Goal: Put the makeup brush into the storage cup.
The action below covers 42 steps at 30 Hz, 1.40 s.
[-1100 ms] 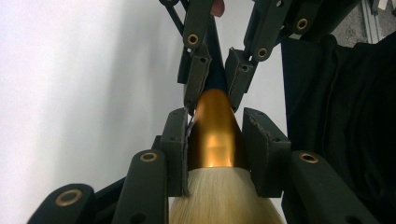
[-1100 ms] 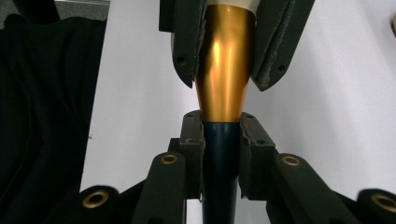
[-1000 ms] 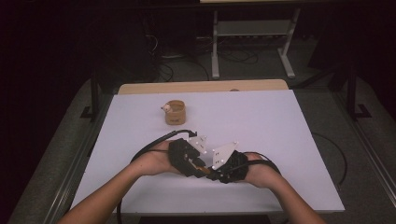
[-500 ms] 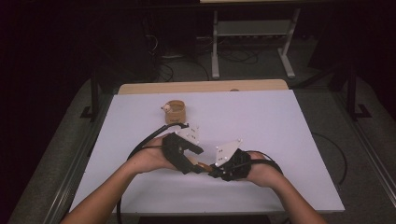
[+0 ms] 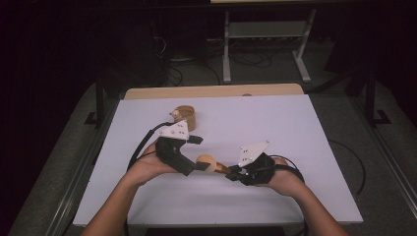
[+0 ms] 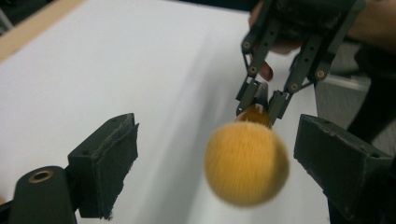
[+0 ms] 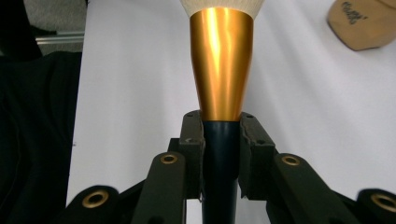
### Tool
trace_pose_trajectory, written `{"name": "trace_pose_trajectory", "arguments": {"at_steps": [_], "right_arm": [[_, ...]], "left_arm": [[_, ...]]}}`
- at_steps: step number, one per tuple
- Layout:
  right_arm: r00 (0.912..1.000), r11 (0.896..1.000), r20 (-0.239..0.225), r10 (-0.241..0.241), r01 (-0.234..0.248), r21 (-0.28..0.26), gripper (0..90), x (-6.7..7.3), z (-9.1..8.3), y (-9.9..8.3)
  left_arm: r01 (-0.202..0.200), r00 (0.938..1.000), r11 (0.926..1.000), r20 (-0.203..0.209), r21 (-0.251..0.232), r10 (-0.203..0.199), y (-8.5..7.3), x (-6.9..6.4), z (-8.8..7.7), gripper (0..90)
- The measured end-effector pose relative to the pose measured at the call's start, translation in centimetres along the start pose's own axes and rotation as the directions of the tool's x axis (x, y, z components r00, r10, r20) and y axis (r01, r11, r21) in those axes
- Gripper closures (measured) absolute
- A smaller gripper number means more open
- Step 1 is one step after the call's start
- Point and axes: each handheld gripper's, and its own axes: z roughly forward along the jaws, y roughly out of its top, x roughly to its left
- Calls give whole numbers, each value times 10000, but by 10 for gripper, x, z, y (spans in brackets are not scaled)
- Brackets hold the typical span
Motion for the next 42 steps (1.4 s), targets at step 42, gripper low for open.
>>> {"name": "trace_pose_trajectory", "arguments": {"at_steps": [42], "right_arm": [[9618, 9351, 980, 2558, -2204, -2777, 731, -5, -8, -2]], "left_arm": [[1313, 9909, 9644, -1, -2294, -1349, -38, 5, 9, 121]]}}
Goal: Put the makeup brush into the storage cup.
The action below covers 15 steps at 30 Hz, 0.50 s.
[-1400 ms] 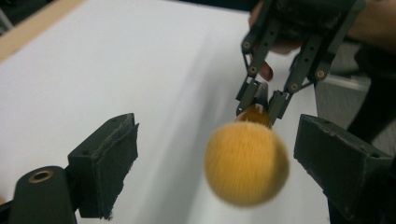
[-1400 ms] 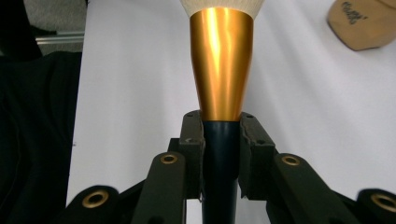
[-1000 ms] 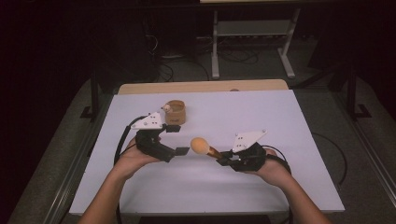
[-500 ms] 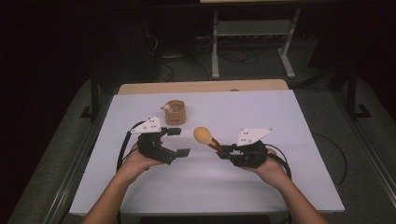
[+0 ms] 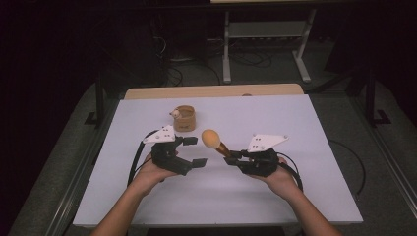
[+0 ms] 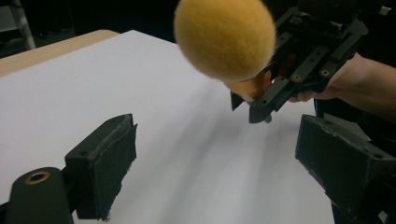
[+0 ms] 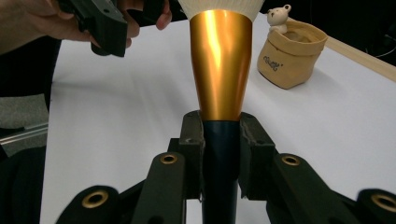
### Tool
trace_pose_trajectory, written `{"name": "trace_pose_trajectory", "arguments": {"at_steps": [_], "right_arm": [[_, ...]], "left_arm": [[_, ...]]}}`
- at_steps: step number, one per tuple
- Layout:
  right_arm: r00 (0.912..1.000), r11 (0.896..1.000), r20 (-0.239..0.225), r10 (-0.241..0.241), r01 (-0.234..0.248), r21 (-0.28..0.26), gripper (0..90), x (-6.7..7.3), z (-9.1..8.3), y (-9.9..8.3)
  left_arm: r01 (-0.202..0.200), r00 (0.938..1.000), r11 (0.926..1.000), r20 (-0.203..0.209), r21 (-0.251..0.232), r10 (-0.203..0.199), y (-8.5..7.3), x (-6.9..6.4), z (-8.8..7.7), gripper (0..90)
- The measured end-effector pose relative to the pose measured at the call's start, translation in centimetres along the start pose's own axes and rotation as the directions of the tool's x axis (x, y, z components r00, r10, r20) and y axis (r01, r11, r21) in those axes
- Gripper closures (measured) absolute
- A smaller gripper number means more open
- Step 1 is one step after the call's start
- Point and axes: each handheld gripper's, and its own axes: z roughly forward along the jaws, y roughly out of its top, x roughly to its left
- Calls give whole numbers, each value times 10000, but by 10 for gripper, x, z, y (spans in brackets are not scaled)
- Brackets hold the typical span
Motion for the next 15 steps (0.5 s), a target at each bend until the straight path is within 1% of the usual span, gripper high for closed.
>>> {"name": "trace_pose_trajectory", "arguments": {"at_steps": [1, 2, 3, 4, 5, 6, 9, 10, 13, 15], "right_arm": [[10000, 10000, -1, -4, 4, -22, 731, 1, 1, 0], [10000, 10000, 15, 8, -8, -48, 731, 1, 2, 1], [10000, 10000, -5, 43, -43, -43, 731, 1, 2, 1], [10000, 10000, 10, -12, 12, -73, 732, 2, 3, 1], [10000, 9999, 33, -39, 39, -118, 731, 2, 4, 1], [10000, 10000, -26, 20, -20, -92, 731, 2, 4, 2], [10000, 9999, -69, 17, -18, -169, 731, 4, 6, 3], [10000, 9998, -78, -12, 11, -179, 731, 5, 7, 3], [9999, 9999, -152, -36, 34, -163, 731, 7, 9, 3], [9998, 9998, -188, -67, 64, -206, 731, 7, 10, 4]], "left_arm": [[91, 9999, 10000, 53, -22, -91, 0, -2, 1, 122], [32, 10000, 10000, 90, 12, -32, 0, -2, 2, 126], [94, 9999, 10000, 113, 11, -94, 0, -3, 3, 127], [32, 9999, 10000, 150, 14, -33, 0, -3, 4, 130], [146, 9997, 9999, 174, -30, -146, 0, -4, 5, 133], [163, 9997, 9999, 187, -48, -162, -1, -5, 6, 135], [196, 9996, 9997, 223, -154, -192, -1, -6, 8, 148], [114, 9996, 9998, 241, -146, -111, 0, -6, 8, 152], [244, 9990, 9994, 385, -230, -235, 0, -6, 9, 175], [223, 9989, 9993, 420, -283, -211, 0, -7, 9, 199]]}}
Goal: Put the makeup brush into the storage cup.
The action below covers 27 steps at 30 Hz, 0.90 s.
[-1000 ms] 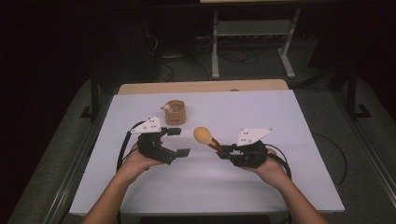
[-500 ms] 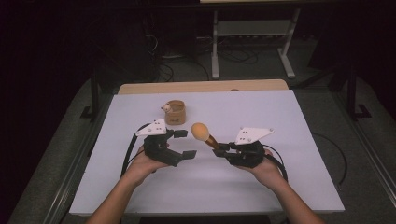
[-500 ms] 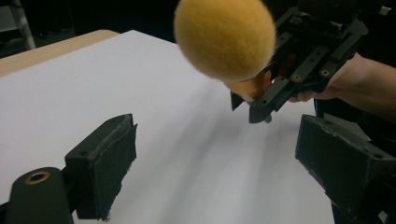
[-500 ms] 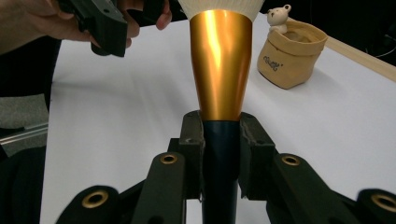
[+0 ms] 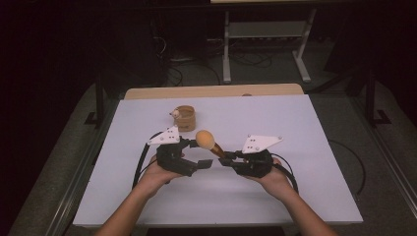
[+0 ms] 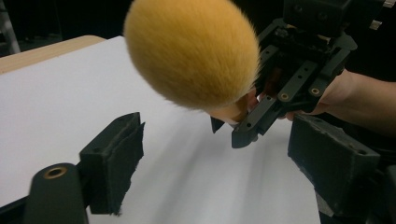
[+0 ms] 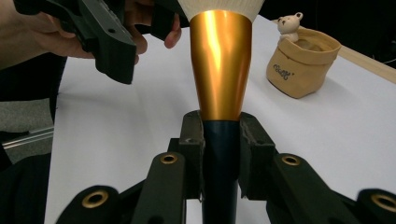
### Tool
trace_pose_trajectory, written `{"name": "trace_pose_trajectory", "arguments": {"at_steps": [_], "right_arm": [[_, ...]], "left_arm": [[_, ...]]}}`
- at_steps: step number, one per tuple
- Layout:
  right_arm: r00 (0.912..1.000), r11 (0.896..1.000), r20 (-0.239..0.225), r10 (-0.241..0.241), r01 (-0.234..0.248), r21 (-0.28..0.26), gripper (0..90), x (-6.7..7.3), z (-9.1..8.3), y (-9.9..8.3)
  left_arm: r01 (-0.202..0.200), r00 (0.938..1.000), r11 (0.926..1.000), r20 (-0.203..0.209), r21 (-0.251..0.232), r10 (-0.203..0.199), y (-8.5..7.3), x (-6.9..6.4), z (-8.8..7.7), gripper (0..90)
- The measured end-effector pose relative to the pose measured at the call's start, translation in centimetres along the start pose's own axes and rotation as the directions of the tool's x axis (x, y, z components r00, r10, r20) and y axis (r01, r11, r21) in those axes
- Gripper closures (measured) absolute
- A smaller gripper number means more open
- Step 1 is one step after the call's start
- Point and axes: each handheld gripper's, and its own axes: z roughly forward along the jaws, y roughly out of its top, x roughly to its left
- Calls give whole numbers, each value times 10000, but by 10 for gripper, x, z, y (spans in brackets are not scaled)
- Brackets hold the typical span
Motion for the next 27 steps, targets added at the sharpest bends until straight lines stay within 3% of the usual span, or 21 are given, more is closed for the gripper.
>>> {"name": "trace_pose_trajectory", "arguments": {"at_steps": [12, 27], "right_arm": [[9998, 9999, -193, -60, 57, -136, 731, 4, 5, 2], [9996, 9996, -266, -37, 30, -280, 731, 7, 9, 4]], "left_arm": [[85, 9997, 9996, 249, -279, -78, 1, -2, 3, 335], [145, 9997, 9987, 207, -488, -135, 2, -2, 7, 440]]}}
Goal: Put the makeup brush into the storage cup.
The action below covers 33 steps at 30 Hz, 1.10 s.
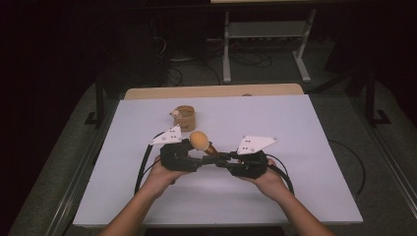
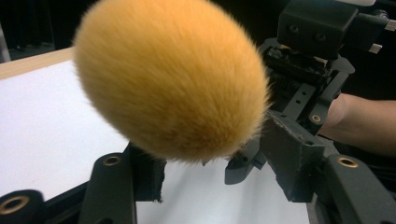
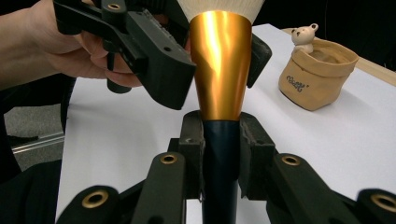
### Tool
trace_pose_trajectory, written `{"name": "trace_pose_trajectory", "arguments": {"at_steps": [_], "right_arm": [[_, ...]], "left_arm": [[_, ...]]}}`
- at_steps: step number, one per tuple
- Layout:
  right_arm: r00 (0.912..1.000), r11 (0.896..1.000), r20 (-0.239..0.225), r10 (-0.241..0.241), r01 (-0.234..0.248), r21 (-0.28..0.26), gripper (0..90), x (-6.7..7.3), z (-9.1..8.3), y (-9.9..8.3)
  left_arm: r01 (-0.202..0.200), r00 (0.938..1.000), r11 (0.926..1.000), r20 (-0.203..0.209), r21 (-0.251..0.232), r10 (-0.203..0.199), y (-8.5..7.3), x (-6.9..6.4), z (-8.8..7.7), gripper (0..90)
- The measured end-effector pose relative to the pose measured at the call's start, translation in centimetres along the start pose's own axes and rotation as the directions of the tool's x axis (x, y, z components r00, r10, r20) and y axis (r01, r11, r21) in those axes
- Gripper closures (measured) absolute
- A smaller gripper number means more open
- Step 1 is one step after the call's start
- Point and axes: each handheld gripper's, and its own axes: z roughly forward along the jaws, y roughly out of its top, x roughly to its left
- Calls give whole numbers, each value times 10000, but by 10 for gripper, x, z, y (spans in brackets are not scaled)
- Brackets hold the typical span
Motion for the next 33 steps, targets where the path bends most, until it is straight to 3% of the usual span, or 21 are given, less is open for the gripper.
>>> {"name": "trace_pose_trajectory", "arguments": {"at_steps": [15, 33], "right_arm": [[10000, 10000, -53, 7, -8, -75, 731, 1, 2, 0], [9999, 10000, 128, 3, -3, -9, 731, 4, 9, 0]], "left_arm": [[253, 9997, 9997, -45, 27, -252, 0, 1, 2, 549], [555, 9984, 9984, 69, -145, -555, 2, 0, 2, 606]]}}
